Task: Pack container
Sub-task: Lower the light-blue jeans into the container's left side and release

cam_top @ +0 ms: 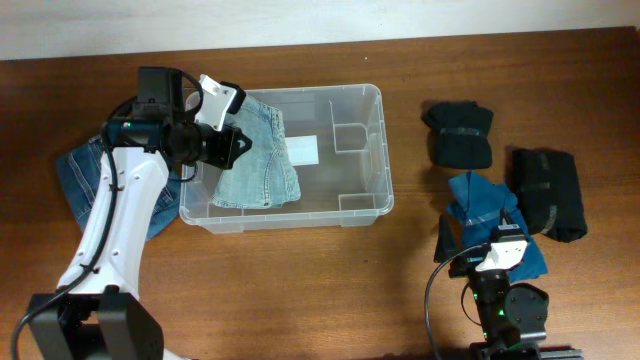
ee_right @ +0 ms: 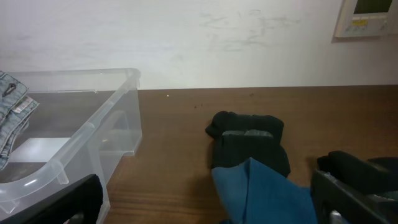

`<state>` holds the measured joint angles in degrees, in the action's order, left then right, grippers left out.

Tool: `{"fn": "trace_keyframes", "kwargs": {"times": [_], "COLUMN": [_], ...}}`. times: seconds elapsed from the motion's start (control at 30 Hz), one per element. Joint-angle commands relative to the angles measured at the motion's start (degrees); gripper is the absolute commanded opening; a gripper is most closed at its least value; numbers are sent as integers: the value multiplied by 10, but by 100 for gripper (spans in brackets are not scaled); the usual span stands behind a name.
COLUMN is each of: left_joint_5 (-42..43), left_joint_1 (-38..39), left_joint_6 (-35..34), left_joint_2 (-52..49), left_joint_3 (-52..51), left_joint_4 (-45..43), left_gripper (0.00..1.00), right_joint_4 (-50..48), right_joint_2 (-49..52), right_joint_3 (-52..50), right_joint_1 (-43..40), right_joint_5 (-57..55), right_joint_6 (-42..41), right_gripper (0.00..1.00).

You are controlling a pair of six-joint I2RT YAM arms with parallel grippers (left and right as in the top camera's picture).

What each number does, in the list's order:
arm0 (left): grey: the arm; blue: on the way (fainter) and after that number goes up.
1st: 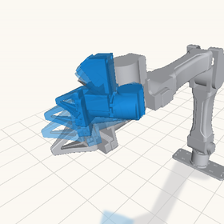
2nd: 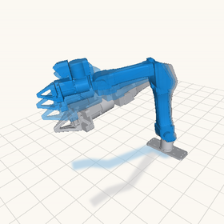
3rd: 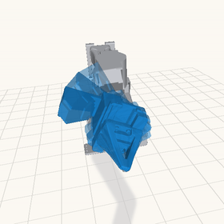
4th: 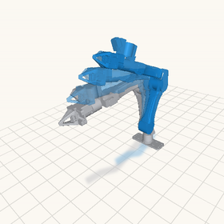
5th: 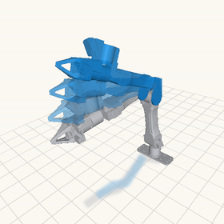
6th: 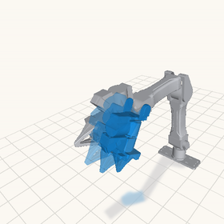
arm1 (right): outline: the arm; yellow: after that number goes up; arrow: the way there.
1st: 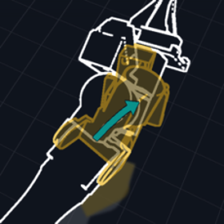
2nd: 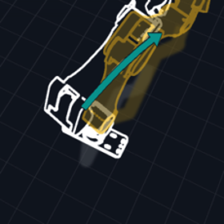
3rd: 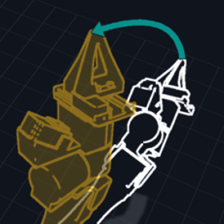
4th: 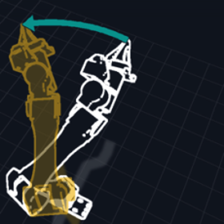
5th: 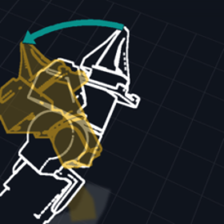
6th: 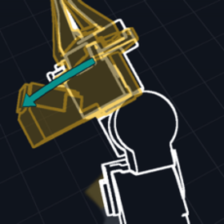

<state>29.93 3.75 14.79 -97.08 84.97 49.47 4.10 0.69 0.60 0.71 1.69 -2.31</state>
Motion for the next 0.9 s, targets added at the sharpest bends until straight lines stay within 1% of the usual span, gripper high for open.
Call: {"fn": "trace_keyframes", "kwargs": {"times": [0.0, 0.07, 0.1, 0.13, 0.2, 0.4, 0.43, 0.47, 0.5, 0.53, 0.57, 0.63, 0.7, 0.87], "left_joint_5": [21, 21, 21, 18, 3, -41, -43, -43, -44, -49, -61, -97, -125, -154], "left_joint_1": [7, 7, 7, 7, 7, 7, 7, 7, 7, 7, 7, 7, 7, 7], "left_joint_6": [16, 16, 16, 16, 16, 16, 16, 16, 17, 17, 17, 16, 16, 16], "left_joint_2": [2, 2, 2, 2, 2, 2, 2, 2, 2, 2, 2, 2, 2, -9], "left_joint_3": [19, 19, 19, 19, 19, 19, 19, 19, 19, 19, 19, 19, 19, 18], "left_joint_4": [-8, -9, -9, -10, -13, -24, -24, -25, -24, -24, -23, -22, -19, -10], "left_gripper": [50, 84, 87, 93, 96, 95, 91, 79, 72, 57, 50, 27, 12, 6], "right_joint_4": [4, 4, 4, 4, 3, 4, 4, 4, 4, 4, 4, 4, 4, 4], "right_joint_2": [-3, -3, -3, -3, -3, -3, -3, -3, -3, -3, -3, -3, -3, -3], "right_joint_3": [-3, -3, -3, -3, -3, -3, -3, -3, -3, -3, -3, -3, -3, -3], "right_joint_1": [-5, -5, -5, -5, -5, -5, -5, -5, -5, -5, -5, -5, -5, -5], "right_joint_5": [-3, -3, -3, -3, -3, -3, -3, -3, -3, -3, -3, -3, -3, -3], "right_joint_6": [4, 4, 4, 4, 4, 4, 4, 4, 4, 4, 4, 4, 4, 4], "right_gripper": [99, 98, 98, 98, 98, 98, 98, 98, 98, 98, 98, 98, 98, 98]}}
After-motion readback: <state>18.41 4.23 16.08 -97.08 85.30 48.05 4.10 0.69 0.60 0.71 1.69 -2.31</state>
